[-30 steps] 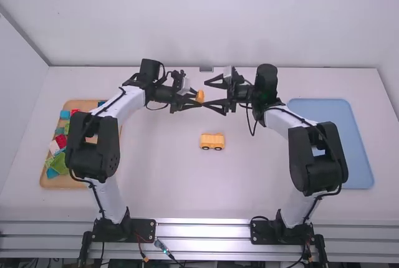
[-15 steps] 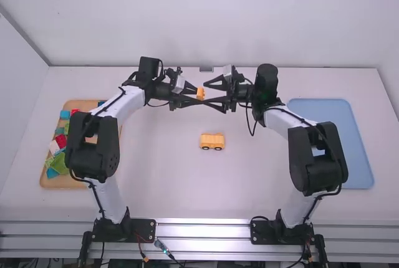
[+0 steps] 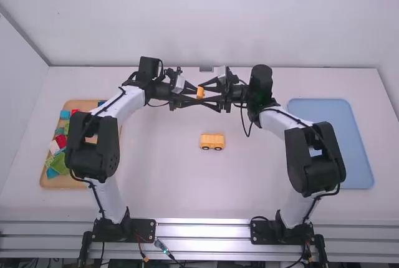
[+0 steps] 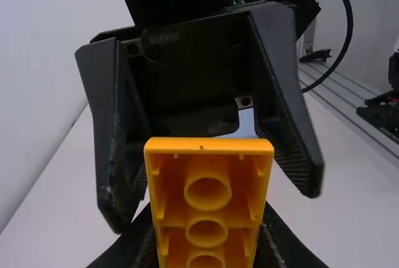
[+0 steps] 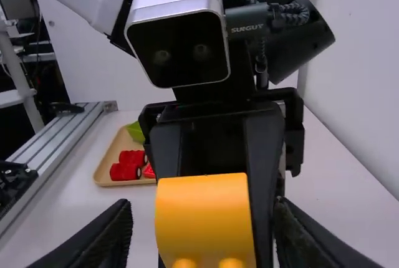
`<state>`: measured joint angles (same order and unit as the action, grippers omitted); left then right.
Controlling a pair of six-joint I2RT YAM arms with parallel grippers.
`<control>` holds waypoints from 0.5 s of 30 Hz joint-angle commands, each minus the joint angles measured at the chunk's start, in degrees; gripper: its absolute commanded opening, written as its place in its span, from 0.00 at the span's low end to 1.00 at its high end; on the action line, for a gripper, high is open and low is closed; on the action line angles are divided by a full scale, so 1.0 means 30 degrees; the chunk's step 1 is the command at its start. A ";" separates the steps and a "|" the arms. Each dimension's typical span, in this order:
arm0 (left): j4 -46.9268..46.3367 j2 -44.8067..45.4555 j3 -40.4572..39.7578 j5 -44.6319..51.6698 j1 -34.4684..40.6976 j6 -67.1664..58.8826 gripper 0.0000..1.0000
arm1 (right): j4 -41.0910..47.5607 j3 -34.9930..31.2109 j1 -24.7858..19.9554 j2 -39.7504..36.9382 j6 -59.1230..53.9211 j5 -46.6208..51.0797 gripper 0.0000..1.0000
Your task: Assemble lego blocks to make yellow taxi
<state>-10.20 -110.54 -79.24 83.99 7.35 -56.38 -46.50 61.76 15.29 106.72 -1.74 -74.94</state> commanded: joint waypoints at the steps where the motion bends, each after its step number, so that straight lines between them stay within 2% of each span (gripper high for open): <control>1: -0.0015 0.0678 -0.0313 0.0641 0.0051 0.0007 0.06 | -0.0087 0.0321 0.0029 -0.0044 0.0080 -0.0342 0.53; 6: -0.0007 0.0678 -0.0313 0.0656 0.0051 0.0219 0.07 | -0.0080 0.0321 0.0029 -0.0044 0.0080 -0.0022 0.51; 10: -0.0015 0.0678 -0.0313 0.0656 0.0044 0.0211 0.10 | -0.0087 0.0321 0.0036 -0.0044 0.0080 -0.0015 0.42; 12: -0.0015 0.0678 -0.0313 0.0670 0.0051 0.0211 0.14 | -0.0393 0.0313 0.0036 -0.0044 0.0087 -0.0015 0.34; 15: -0.0015 0.0678 -0.0313 0.0721 0.0044 0.0204 0.17 | -0.0678 0.0306 0.0029 -0.0044 0.0087 -0.0015 0.30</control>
<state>-10.46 -110.54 -79.24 84.29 7.33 -54.63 -48.05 61.76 15.22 106.72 -2.79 -74.67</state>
